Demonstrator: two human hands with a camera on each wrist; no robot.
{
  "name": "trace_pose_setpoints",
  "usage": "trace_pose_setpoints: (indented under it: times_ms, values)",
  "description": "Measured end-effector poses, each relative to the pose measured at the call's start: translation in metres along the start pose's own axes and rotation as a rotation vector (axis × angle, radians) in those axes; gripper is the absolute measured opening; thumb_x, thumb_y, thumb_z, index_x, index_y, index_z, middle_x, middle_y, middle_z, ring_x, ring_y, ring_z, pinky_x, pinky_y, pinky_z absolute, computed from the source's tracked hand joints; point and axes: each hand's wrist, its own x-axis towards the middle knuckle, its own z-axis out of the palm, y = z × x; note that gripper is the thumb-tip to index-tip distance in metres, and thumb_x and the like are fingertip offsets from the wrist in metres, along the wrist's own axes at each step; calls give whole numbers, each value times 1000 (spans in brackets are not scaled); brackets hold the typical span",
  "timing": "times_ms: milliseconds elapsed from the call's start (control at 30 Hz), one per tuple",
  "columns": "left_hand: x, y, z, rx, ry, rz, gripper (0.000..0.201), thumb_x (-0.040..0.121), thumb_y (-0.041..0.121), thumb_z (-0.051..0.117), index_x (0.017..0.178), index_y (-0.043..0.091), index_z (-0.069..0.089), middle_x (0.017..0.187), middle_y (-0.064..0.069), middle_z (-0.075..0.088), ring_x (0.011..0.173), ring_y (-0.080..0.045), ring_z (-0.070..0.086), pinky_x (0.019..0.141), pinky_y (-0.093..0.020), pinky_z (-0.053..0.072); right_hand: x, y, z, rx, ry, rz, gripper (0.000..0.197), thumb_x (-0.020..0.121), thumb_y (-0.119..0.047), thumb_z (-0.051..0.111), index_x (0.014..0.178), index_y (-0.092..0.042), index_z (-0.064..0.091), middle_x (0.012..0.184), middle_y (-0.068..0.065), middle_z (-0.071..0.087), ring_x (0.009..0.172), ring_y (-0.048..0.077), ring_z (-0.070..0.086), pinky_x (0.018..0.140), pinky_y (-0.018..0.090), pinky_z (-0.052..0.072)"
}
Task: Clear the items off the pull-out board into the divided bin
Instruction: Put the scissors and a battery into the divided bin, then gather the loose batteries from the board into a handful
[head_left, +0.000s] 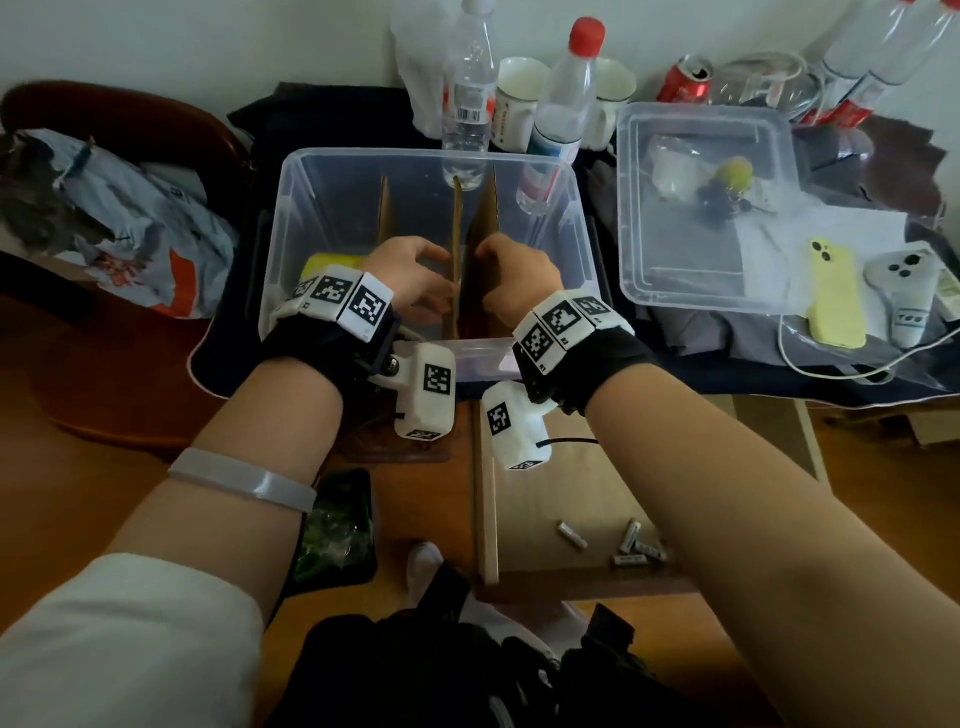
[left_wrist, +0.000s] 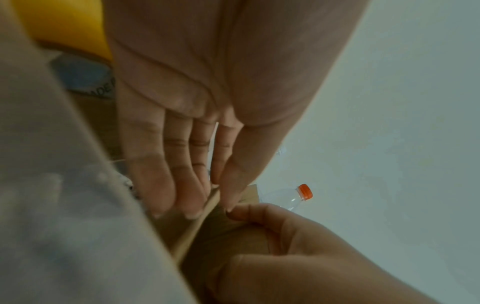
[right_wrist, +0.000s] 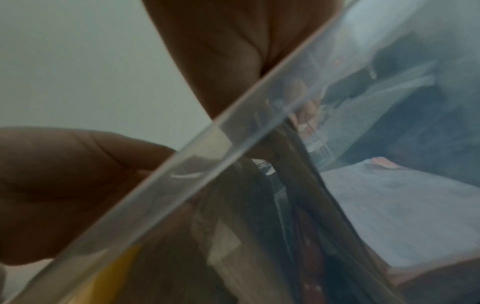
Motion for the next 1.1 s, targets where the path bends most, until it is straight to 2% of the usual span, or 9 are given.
trace_pose_setpoints:
  times_ms: [167,267,400,533,633,767,867,1000,1100]
  values:
    - [-12,11,13,133,237,195,41,86,13,59,126,13,53,100,-3,61,73,-12,58,68,-27,53,-3,21,2,72,-26,-103,67,82,-21,61,142,-25,30,137,9,49,123,29,50,99,38,41]
    - [-28,24,36,77,293,300,29,88,14,54,117,14,60,84,5,58,60,-3,53,55,-16,46,-13,41,-6,228,137,-230,62,81,-22,63,138,-18,39,131,10,52,118,22,51,93,25,37]
    - [-54,37,87,-87,199,389,13,88,12,53,89,20,64,68,8,61,47,0,52,47,-14,44,-38,81,-32,411,289,-400,30,79,-14,61,108,-8,62,84,1,60,69,3,52,68,15,41]
    - [-58,32,152,-199,-33,368,18,88,9,53,80,22,63,57,8,66,48,-5,56,48,-18,45,-63,150,-51,518,170,-353,9,81,-13,61,79,-22,62,58,-4,59,46,1,53,48,13,42]
    - [-48,13,201,-184,-150,266,19,89,8,54,82,22,64,59,9,68,52,-3,60,51,-16,48,-74,212,-45,498,11,-266,4,83,-13,63,86,-12,66,64,12,68,52,17,61,46,24,50]
    - [-22,-34,254,-184,-205,12,20,89,6,55,83,23,63,66,9,69,58,0,64,64,-17,51,-83,294,-18,379,-136,-52,10,84,-14,64,90,-7,69,58,-3,63,56,20,62,54,16,50]
    - [-4,-75,282,-67,-181,-201,17,89,6,54,97,15,66,95,0,67,73,-4,59,75,-17,48,-83,352,6,242,-264,155,16,84,-15,62,97,-12,70,88,-4,67,84,10,60,71,9,44]
    - [19,-126,292,150,-221,-511,42,92,12,49,133,4,49,143,-7,46,121,-22,51,91,-28,43,-77,408,44,-258,-560,347,39,82,-21,64,120,-12,59,125,10,57,115,27,55,92,31,44]
    - [28,-152,293,332,-277,-647,48,94,17,48,139,2,41,152,-14,34,138,-30,36,112,-36,31,-78,433,57,-558,-668,313,55,65,-37,75,114,-24,56,118,9,62,109,32,59,95,43,48]
